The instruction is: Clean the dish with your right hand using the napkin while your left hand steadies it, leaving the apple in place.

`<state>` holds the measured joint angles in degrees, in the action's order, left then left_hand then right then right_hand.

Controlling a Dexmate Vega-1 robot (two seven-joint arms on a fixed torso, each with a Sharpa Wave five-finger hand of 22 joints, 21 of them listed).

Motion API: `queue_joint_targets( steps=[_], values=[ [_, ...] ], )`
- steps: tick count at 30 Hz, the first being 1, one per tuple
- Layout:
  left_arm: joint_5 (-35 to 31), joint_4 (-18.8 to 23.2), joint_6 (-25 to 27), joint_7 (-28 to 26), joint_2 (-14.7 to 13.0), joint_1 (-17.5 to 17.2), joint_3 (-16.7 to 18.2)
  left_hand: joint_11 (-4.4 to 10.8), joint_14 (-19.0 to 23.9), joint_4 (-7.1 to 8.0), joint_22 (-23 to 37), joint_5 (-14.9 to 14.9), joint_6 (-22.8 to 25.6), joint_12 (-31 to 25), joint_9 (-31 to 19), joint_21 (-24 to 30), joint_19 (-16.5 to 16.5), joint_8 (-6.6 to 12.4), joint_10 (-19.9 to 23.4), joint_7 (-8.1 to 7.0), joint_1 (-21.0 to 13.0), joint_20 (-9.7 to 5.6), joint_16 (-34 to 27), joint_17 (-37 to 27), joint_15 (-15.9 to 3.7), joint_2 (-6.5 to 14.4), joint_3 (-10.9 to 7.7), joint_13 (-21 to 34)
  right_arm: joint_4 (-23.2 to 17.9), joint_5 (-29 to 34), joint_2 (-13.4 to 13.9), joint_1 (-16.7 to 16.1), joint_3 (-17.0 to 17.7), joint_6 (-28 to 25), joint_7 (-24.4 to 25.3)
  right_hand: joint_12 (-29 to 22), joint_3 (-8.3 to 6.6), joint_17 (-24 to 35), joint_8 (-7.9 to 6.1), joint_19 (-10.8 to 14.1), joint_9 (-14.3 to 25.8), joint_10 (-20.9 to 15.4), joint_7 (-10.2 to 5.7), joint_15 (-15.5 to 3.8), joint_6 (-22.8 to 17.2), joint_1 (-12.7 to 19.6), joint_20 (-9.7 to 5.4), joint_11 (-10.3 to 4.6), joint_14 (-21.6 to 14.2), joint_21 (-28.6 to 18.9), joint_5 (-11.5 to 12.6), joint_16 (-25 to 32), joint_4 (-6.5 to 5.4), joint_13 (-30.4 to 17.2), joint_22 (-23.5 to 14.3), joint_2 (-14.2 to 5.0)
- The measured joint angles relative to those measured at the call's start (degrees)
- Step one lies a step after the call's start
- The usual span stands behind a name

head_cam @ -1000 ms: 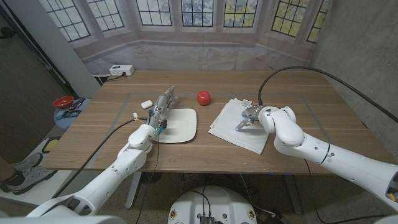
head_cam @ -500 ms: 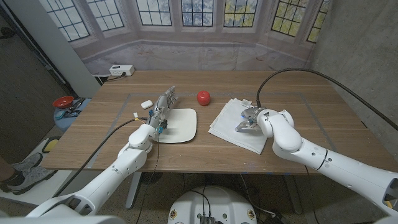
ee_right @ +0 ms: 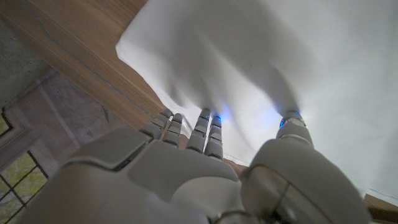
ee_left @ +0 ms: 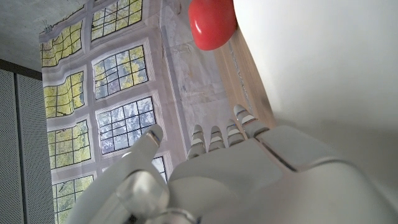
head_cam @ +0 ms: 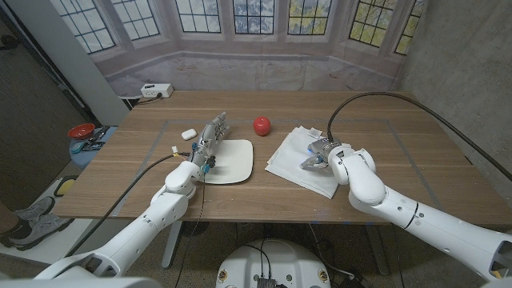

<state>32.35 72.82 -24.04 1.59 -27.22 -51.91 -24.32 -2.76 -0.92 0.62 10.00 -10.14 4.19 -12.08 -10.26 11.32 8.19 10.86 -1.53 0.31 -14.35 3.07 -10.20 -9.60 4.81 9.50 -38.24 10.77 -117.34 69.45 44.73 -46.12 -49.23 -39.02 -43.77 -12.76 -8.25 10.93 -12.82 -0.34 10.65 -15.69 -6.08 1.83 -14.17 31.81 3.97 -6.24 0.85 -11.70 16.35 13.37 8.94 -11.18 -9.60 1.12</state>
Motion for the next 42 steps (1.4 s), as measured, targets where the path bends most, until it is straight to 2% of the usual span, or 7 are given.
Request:
queue_joint_targets(
  steps=[12, 21, 26, 31, 34, 35, 42],
  values=[
    [0.3, 1.0, 0.4, -0.3, -0.7, -0.9, 0.3, -0.11, 0.0, -0.10, 0.0, 0.0, 0.3, 0.0, 0.0, 0.0, 0.0, 0.00, 0.1, -0.31, 0.0, 0.00, 0.0, 0.0, 0.00, 0.0, 0.10, 0.0, 0.5, 2.5, -1.7, -2.9, 1.3, 1.7, 2.5, -1.1, -0.50, 0.0, -1.00, 2.1, 0.0, -4.7, -1.20, -1.63, -4.6, 2.2, -0.25, -0.58, -3.5, 0.0, 0.4, 0.7, 0.44, -0.2, 0.0, 0.44],
    [0.6, 1.6, 0.5, -0.3, -1.2, -1.7, 0.6, -0.11, 0.0, -0.23, 0.0, 0.0, 0.6, 0.0, 0.0, 0.0, 0.0, 0.00, 0.5, -0.07, 0.0, 0.00, 0.0, 0.0, 0.00, 0.0, 0.24, 0.0, 0.6, 4.4, -2.3, -5.3, 2.1, 2.7, 6.6, -2.1, -1.27, 0.0, -2.37, 4.0, -0.1, -11.0, -2.50, -3.97, -11.5, 4.7, -0.90, -2.01, -7.9, 0.0, 1.0, 1.3, 0.62, -0.5, 0.0, 1.20],
    [0.8, 1.8, 0.5, -0.3, -1.4, -2.1, 0.7, -0.11, 0.0, -0.23, 0.0, 0.0, 0.8, 0.0, 0.0, 0.0, 0.0, 0.00, 0.5, -0.22, 0.0, 0.00, 0.0, 0.0, 0.00, 0.0, 0.24, 0.0, 0.8, 5.1, -2.6, -6.0, 2.3, 3.0, 8.9, -2.7, -1.89, 0.0, -3.15, 5.3, -0.1, -14.2, -3.10, -4.15, -14.9, 6.1, -1.02, -2.88, -9.7, 0.0, 1.5, 1.5, 0.62, -0.5, 0.0, 1.50],
    [0.8, 2.1, 0.5, -0.3, -1.6, -2.4, 0.8, -0.11, 0.0, -0.23, 0.0, 0.0, 0.9, 0.0, 0.0, 0.0, 0.0, 0.00, 0.5, -0.31, 0.0, 0.00, 0.0, 0.0, 0.00, 0.0, 0.24, 0.0, 0.8, 5.6, -2.6, -6.0, 2.3, 3.4, 10.6, -2.7, -2.29, 0.0, -3.32, 6.2, -0.1, -15.3, -3.53, -3.94, -16.2, 6.9, -1.02, -3.27, -10.5, 0.0, 1.8, 1.5, 0.69, -0.5, 0.0, 1.50],
    [0.8, 2.2, 0.5, -0.3, -1.7, -2.5, 0.8, -0.11, 0.0, -0.23, 0.0, 0.0, 1.1, 0.0, 0.0, 0.0, 0.0, 0.00, 0.5, -0.18, 0.0, 0.00, 0.0, 0.0, 0.00, 0.0, 0.24, 0.0, 0.8, 5.8, -2.6, -6.0, 2.3, 3.6, 11.6, -2.8, -2.30, 0.0, -3.32, 6.7, 0.0, -16.1, -3.64, -4.03, -17.2, 7.5, -1.53, -3.38, -11.0, 0.0, 1.8, 1.5, 0.70, -0.5, 0.0, 1.59],
    [0.9, 2.3, 0.6, -0.1, -1.7, -2.6, 0.8, -0.11, 0.0, -0.23, 0.0, 0.0, 1.1, 0.0, 0.0, 0.0, 0.0, 0.00, 0.5, -0.09, 0.0, 0.00, 0.0, 0.0, 0.00, 0.0, 0.24, 0.0, 1.2, 5.8, -3.2, -7.8, 3.1, 3.7, 11.9, -2.9, -2.62, 0.0, -3.32, 7.0, 0.0, -16.7, -3.73, -3.98, -17.8, 7.9, -1.84, -3.45, -11.4, 0.0, 2.1, 1.5, 0.70, -0.5, 0.0, 1.62],
    [0.9, 2.4, 0.6, -0.1, -1.8, -2.7, 0.8, -0.27, 0.0, -0.23, 0.0, 0.0, 1.5, 0.0, 0.0, 0.0, 0.0, 0.00, 1.0, -0.10, 0.0, 0.00, 0.0, 0.0, 0.00, 0.0, 0.24, 0.0, 1.2, 6.1, -3.2, -7.8, 3.1, 4.1, 14.3, -3.2, -3.57, 0.0, -3.93, 9.0, -0.3, -20.9, -4.58, -4.07, -21.9, 10.5, -2.66, -4.73, -14.3, 0.0, 2.8, 1.7, 0.69, -0.5, 0.0, 2.17]
  ],
)
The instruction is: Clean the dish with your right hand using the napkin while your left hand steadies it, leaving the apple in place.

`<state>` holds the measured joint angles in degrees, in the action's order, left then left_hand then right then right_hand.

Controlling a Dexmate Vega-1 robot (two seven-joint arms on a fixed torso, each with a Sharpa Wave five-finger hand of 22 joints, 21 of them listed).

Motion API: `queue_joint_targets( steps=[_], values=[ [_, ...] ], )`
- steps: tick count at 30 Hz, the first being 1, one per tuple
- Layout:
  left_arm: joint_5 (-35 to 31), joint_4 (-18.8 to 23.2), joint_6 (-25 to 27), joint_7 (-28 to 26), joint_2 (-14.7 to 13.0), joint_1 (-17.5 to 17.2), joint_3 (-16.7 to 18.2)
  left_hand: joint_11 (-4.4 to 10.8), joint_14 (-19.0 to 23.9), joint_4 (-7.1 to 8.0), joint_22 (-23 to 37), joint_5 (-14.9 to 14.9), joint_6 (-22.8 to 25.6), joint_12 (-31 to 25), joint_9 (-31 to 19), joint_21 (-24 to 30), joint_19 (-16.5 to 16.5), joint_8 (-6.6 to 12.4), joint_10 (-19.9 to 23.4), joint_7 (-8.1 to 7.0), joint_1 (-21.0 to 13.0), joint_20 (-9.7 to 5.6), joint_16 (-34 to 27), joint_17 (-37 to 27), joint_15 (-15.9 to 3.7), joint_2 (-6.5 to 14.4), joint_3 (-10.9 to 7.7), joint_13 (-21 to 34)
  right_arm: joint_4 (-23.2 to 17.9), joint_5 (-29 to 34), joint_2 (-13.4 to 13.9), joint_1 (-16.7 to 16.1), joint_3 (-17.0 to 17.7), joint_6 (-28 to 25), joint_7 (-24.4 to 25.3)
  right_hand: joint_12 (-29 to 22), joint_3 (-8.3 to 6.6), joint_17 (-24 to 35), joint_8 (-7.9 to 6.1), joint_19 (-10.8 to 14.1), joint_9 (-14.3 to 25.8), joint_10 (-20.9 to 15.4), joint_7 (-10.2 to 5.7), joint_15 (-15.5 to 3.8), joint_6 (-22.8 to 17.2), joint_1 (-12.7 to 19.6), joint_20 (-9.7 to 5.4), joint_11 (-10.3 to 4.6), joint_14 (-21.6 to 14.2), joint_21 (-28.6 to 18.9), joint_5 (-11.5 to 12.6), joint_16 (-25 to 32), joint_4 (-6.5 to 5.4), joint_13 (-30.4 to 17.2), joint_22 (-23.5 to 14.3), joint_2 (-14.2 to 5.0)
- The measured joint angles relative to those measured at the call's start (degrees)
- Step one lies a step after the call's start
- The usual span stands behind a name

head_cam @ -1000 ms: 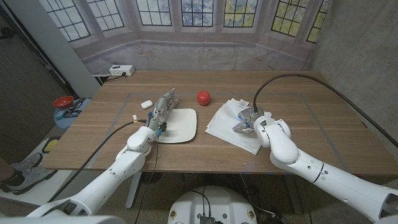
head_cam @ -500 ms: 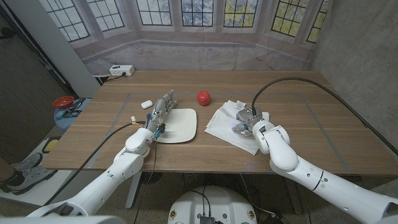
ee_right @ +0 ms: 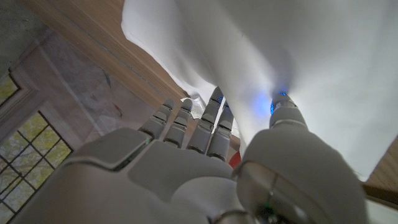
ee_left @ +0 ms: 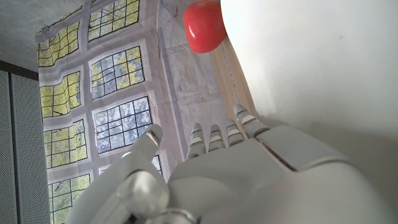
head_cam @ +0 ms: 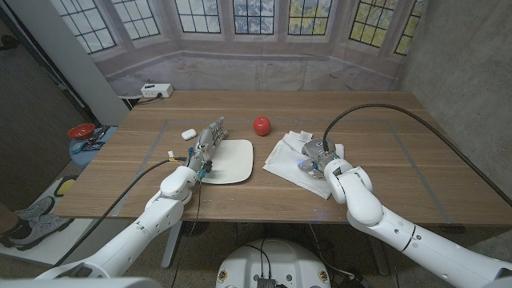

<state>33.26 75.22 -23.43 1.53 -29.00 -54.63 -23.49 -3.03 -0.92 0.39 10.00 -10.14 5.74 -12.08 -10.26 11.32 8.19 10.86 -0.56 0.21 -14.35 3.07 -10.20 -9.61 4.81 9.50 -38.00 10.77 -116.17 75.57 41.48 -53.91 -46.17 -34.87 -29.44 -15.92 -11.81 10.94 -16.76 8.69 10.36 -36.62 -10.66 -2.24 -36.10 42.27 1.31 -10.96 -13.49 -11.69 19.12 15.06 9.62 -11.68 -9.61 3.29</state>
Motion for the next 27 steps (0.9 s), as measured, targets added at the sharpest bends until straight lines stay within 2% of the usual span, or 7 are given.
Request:
queue_joint_targets(
  steps=[6, 12, 17, 27],
  values=[
    [0.2, -0.1, 0.3, 0.3, 0.0, 0.0, 0.0, 0.06, 0.0, 0.00, 0.0, 0.0, 0.5, 0.0, 0.0, 0.0, 0.1, 0.00, 0.1, 0.10, 0.0, 0.11, 0.0, 0.0, 0.00, 0.0, 0.00, 0.0, 1.1, 0.0, -0.7, -1.3, 0.6, 0.4, 2.6, -0.5, -0.94, 0.0, -0.22, 2.0, -0.1, -4.0, -0.95, 0.00, -4.1, 1.6, -0.73, -0.75, -2.5, 0.0, 0.6, 0.2, -0.30, 0.0, 0.0, 0.52],
    [0.2, -0.5, 0.4, 0.5, 0.1, 0.4, -0.2, 0.07, 0.0, 0.00, 0.0, 0.0, 0.5, 0.0, 0.0, 0.0, 0.1, 0.00, 0.1, 0.10, 0.0, 0.11, 0.0, 0.0, 0.00, 0.0, 0.00, 0.0, 1.3, -0.3, -0.8, -1.4, 0.6, 0.8, 4.5, -0.6, -1.50, 0.0, -0.66, 3.3, -0.1, -7.1, -1.20, -0.09, -7.6, 2.7, -1.22, -1.25, -4.4, 0.0, 1.4, 0.2, -0.37, 0.0, 0.0, 0.62],
    [0.3, -1.0, 0.6, 0.7, 0.4, 0.8, -0.4, 0.06, 0.0, 0.00, 0.0, 0.0, 0.5, 0.0, 0.0, 0.0, 0.1, 0.00, 0.1, 0.10, -0.1, 0.10, 0.0, 0.0, 0.00, 0.1, 0.00, 0.0, 1.8, -0.9, -0.8, -1.7, 0.8, 1.1, 6.5, -0.7, -2.28, 0.0, -0.66, 5.1, -0.1, -9.7, -1.43, -0.19, -10.4, 3.7, -1.58, -1.27, -6.8, 0.0, 1.9, 0.2, -0.54, 0.0, 0.0, 0.39],
    [0.4, -2.2, 0.7, 1.0, 1.0, 1.7, -0.8, -0.14, 0.0, -0.26, 0.0, 0.0, 1.1, 0.0, 0.0, 0.0, 0.1, 0.00, 0.3, 0.10, -0.3, 0.09, 0.0, 0.0, 0.00, 0.3, 0.06, 0.0, 2.0, -2.5, -0.2, -2.3, 1.4, 1.7, 10.0, -0.8, -3.79, 0.0, -0.88, 7.2, -0.1, -15.3, -1.72, -0.33, -15.2, 5.4, -2.65, -1.31, -10.3, 0.3, 2.8, 0.2, -0.79, 0.0, 0.0, 0.32]
  ],
)
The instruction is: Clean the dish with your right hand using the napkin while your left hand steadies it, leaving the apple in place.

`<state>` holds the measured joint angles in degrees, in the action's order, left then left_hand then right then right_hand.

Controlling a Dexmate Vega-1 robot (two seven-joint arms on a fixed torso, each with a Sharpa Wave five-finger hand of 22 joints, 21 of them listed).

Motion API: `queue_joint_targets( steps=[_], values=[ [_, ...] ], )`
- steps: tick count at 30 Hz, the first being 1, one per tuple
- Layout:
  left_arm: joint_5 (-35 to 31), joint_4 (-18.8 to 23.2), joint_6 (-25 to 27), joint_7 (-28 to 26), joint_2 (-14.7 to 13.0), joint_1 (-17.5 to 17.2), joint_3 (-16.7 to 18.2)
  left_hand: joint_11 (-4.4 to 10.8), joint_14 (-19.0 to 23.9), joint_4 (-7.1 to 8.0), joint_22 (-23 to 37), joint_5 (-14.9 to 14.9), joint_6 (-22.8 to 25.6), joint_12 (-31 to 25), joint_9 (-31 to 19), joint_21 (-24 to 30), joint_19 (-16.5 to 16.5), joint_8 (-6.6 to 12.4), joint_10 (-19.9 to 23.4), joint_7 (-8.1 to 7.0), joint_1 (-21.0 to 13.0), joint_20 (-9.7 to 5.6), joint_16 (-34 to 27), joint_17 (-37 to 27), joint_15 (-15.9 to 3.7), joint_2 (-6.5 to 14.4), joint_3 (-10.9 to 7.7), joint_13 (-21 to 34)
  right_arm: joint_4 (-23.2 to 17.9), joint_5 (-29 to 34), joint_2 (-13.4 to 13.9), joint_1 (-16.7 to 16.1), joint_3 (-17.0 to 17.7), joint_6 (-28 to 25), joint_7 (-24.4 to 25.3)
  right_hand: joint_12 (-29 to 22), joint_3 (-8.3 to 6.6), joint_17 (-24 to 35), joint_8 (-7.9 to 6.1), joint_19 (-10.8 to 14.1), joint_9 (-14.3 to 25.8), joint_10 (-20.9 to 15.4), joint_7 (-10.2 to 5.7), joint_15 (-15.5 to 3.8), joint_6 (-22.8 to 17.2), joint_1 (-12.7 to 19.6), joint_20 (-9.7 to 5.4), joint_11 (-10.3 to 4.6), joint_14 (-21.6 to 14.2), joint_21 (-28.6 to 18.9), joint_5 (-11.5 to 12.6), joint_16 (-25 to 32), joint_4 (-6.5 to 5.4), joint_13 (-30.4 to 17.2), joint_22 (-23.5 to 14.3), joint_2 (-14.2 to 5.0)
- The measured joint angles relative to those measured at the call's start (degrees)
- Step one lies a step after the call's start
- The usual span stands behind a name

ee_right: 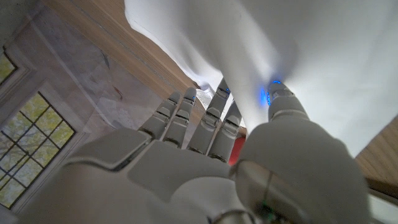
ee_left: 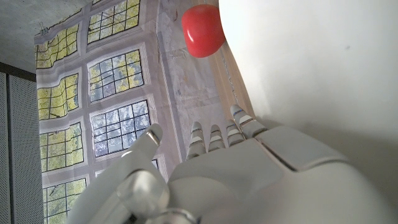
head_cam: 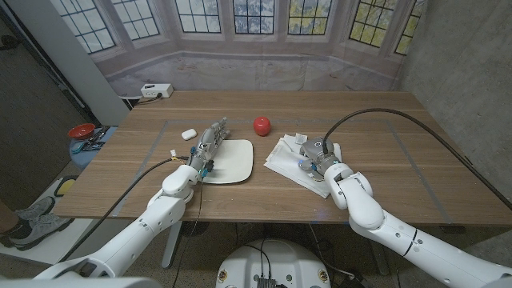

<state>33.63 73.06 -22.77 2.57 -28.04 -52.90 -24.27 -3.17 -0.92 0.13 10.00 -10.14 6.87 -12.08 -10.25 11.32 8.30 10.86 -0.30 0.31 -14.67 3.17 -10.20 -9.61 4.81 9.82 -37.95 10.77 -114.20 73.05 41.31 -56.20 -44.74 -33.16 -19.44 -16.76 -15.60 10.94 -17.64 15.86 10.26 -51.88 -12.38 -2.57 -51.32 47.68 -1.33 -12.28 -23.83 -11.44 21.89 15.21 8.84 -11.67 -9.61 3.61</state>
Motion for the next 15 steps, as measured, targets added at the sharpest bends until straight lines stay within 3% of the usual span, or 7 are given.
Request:
queue_joint_targets(
  steps=[7, 15],
  values=[
    [0.0, -0.4, 0.2, 0.4, 0.3, 0.4, -0.2, 0.31, 0.1, -0.16, 0.0, 0.0, 0.0, 0.0, -0.3, 0.0, 0.0, 0.00, 0.3, 0.00, -0.2, 0.00, 0.0, 0.0, 0.05, 0.1, -0.14, 0.0, 0.1, -1.4, 0.6, -0.3, 0.4, 0.5, 2.2, 0.0, -1.83, 0.0, -0.01, 1.5, 0.0, -4.5, -0.07, -0.08, -4.8, 0.7, -0.71, -0.04, -3.2, 0.2, 0.0, -0.4, -0.51, 0.2, 0.2, -0.68],
    [-0.1, -0.5, 0.4, 0.4, 0.5, 0.5, -0.5, 0.10, 0.1, -0.31, 0.0, 0.0, 0.5, 0.0, -0.3, 0.0, 0.0, 0.00, 0.5, -0.10, -0.6, 0.00, 0.0, 0.0, 0.12, 0.0, 0.01, 0.0, 0.2, -3.4, 1.0, -0.4, 0.7, 1.4, 5.4, 1.1, -4.82, 0.1, 0.23, 3.1, 0.0, -10.2, -0.08, -0.30, -10.6, 4.3, -1.02, -0.05, -6.6, 0.2, 0.0, -1.2, 0.57, 0.2, 0.3, -1.91]
  ],
)
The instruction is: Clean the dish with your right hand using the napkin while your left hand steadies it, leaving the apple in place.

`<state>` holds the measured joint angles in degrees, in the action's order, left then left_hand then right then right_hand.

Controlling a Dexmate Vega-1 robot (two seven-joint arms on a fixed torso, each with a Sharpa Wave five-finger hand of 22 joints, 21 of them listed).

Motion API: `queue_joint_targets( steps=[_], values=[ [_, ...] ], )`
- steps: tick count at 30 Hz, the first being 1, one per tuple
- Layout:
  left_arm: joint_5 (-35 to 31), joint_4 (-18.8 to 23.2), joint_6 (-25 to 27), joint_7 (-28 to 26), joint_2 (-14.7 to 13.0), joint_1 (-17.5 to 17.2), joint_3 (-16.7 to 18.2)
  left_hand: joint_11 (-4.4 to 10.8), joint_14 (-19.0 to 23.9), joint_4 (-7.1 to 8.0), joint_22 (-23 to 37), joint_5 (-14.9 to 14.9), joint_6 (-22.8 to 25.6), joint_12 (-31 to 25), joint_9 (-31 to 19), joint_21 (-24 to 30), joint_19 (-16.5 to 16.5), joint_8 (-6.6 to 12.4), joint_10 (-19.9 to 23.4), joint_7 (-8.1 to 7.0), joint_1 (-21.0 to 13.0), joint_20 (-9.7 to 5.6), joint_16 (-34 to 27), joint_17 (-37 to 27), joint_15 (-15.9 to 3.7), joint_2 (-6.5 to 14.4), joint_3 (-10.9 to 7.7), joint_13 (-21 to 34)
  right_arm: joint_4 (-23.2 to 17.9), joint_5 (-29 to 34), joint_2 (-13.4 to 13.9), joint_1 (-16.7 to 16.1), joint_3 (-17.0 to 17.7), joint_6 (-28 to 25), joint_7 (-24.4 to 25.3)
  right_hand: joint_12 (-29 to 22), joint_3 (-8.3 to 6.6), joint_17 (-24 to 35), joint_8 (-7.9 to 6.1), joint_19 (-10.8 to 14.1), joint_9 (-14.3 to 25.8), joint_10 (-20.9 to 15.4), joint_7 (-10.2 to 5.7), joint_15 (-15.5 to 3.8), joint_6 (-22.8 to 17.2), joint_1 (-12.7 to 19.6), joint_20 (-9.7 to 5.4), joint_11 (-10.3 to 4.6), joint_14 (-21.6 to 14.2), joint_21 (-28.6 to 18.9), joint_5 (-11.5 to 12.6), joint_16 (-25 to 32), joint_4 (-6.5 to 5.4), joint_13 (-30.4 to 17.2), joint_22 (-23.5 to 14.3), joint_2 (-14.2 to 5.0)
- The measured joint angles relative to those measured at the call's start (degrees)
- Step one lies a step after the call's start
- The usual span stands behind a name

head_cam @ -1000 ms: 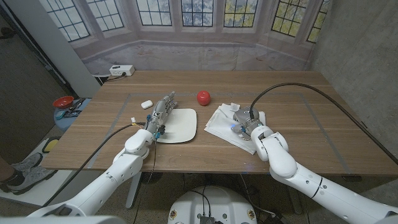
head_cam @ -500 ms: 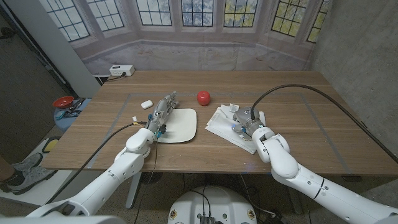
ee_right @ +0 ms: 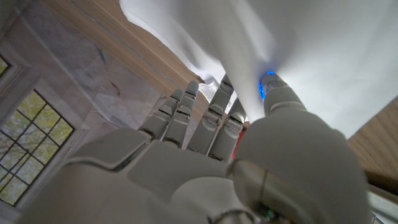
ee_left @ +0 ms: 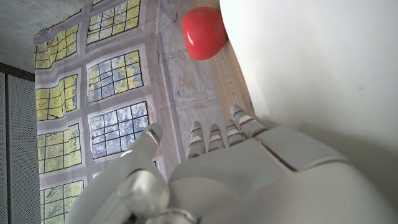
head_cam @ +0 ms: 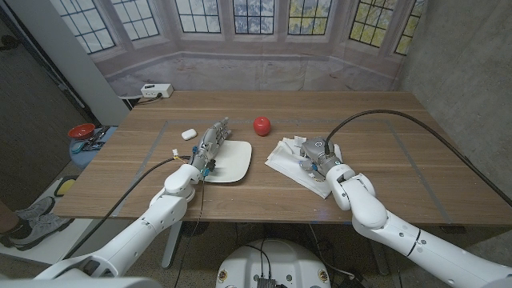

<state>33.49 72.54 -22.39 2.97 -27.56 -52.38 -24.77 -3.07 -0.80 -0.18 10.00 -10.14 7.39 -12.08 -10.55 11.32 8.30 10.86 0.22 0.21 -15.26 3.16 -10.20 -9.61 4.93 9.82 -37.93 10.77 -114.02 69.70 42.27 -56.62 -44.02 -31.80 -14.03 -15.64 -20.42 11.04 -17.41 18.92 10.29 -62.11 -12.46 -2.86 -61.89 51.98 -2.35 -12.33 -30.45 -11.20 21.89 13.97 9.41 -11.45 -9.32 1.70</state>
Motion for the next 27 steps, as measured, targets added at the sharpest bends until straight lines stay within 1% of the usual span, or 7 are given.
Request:
queue_joint_targets(
  steps=[4, 8, 16, 18, 19, 21, 27],
  values=[
    [-0.1, 0.0, 0.1, -0.1, 0.1, 0.0, -0.1, 0.00, 0.0, 0.00, 0.0, 0.0, 0.1, 0.0, 0.0, 0.0, 0.0, 0.00, 0.0, 0.11, -0.1, 0.00, 0.0, 0.0, 0.00, 0.1, 0.00, 0.0, 0.0, -1.1, 0.2, 0.0, 0.1, 0.4, 1.5, 0.1, -0.24, 0.3, 0.17, 0.8, 0.0, -1.6, 0.17, -0.10, -1.4, 1.6, 0.00, 0.01, -0.7, 0.1, 0.0, 0.0, 0.24, 0.3, 0.0, -0.23],
    [-0.2, 0.1, 0.1, -0.3, 0.1, -0.1, -0.1, 0.00, 0.0, -0.24, 0.0, 0.0, 0.2, 0.0, 0.0, 0.0, 0.0, 0.00, 0.0, 0.19, -0.2, 0.00, 0.0, 0.0, -0.01, 0.2, 0.24, 0.0, 0.0, -1.8, 0.3, 0.0, 0.1, 0.7, 2.3, 0.6, -0.23, 0.6, 0.39, 0.8, 0.0, -2.8, 0.26, -0.18, -2.1, 2.9, 0.00, 0.10, -1.4, 0.4, -0.5, 0.5, 0.24, 0.3, 0.0, -0.84],
    [-0.2, 0.7, 0.1, -0.3, 0.0, -0.4, -0.1, 0.00, 0.0, -0.23, 0.0, 0.0, 0.2, 0.0, 0.0, 0.0, 0.0, 0.00, 0.0, 0.19, -0.2, 0.00, 0.0, 0.0, -0.01, 0.2, 0.24, 0.0, -0.2, -3.2, 0.5, 0.0, 0.1, 1.6, 3.6, 0.9, -0.04, 0.8, 0.63, 0.8, 0.2, -5.0, 1.18, -0.17, -3.1, 5.5, 0.00, -0.11, -2.5, 0.4, -1.4, 1.1, 0.06, 0.1, 0.0, -1.58],
    [-0.2, 0.8, 0.1, -0.3, -0.1, -0.5, -0.1, 0.00, 0.0, -0.23, 0.0, 0.0, 0.2, 0.0, 0.0, 0.0, 0.0, 0.00, 0.0, 0.19, -0.2, 0.00, 0.0, 0.0, -0.01, 0.2, 0.24, 0.0, -0.2, -3.5, 0.5, 0.0, 0.1, 1.6, 3.9, 1.1, 0.03, 1.0, 0.57, 0.8, 0.2, -5.2, 1.37, -0.18, -3.3, 5.9, 0.00, -0.09, -2.6, 0.4, -1.4, 1.1, 0.03, 0.1, 0.0, -1.84],
    [-0.2, 0.9, 0.1, -0.3, -0.1, -0.5, -0.1, -0.02, 0.0, -0.23, 0.0, 0.0, 0.2, 0.0, 0.0, 0.0, 0.0, 0.00, 0.0, 0.19, -0.2, 0.00, 0.0, 0.0, -0.02, 0.2, 0.24, 0.0, -0.2, -3.6, 0.5, 0.0, 0.1, 1.7, 3.9, 1.1, 0.36, 1.1, 0.44, 0.8, 0.2, -5.5, 1.37, -0.18, -3.3, 6.0, 0.00, -0.06, -2.6, 0.5, -1.4, 1.3, -0.01, 0.1, 0.0, -1.95],
    [-0.3, 1.0, 0.3, -0.8, -0.2, -0.6, -0.1, -0.32, 0.0, -0.23, 0.0, 0.0, 0.2, 0.0, 0.0, 0.0, 0.0, 0.00, 0.3, 0.19, -0.2, 0.00, 0.0, 0.0, -0.02, 0.2, 0.24, 0.0, -1.1, -3.8, 0.9, 0.3, 0.3, 1.8, 4.1, 1.1, 0.36, 1.1, 0.43, 0.8, 0.2, -5.8, 1.37, -0.18, -3.3, 6.1, 0.00, -0.09, -2.6, 0.6, -1.8, 1.3, -0.01, 0.1, 0.0, -2.03],
    [-0.4, 1.7, 0.4, -0.9, -0.5, -0.9, 0.1, -0.31, 0.0, -0.23, 0.0, 0.0, 0.2, 0.0, 0.0, 0.0, 0.0, 0.00, 0.3, 0.19, -0.7, 0.00, 0.0, 0.0, -0.02, 0.2, 0.24, 0.0, -1.6, -4.1, 1.0, 0.4, 0.4, 2.0, 4.6, 1.1, 0.60, 1.1, 0.44, 0.8, 0.2, -6.4, 1.67, -0.31, -3.6, 6.6, 0.00, -0.08, -3.2, 0.6, -2.1, 1.5, -0.25, 0.1, 0.0, -2.26]
  ],
)
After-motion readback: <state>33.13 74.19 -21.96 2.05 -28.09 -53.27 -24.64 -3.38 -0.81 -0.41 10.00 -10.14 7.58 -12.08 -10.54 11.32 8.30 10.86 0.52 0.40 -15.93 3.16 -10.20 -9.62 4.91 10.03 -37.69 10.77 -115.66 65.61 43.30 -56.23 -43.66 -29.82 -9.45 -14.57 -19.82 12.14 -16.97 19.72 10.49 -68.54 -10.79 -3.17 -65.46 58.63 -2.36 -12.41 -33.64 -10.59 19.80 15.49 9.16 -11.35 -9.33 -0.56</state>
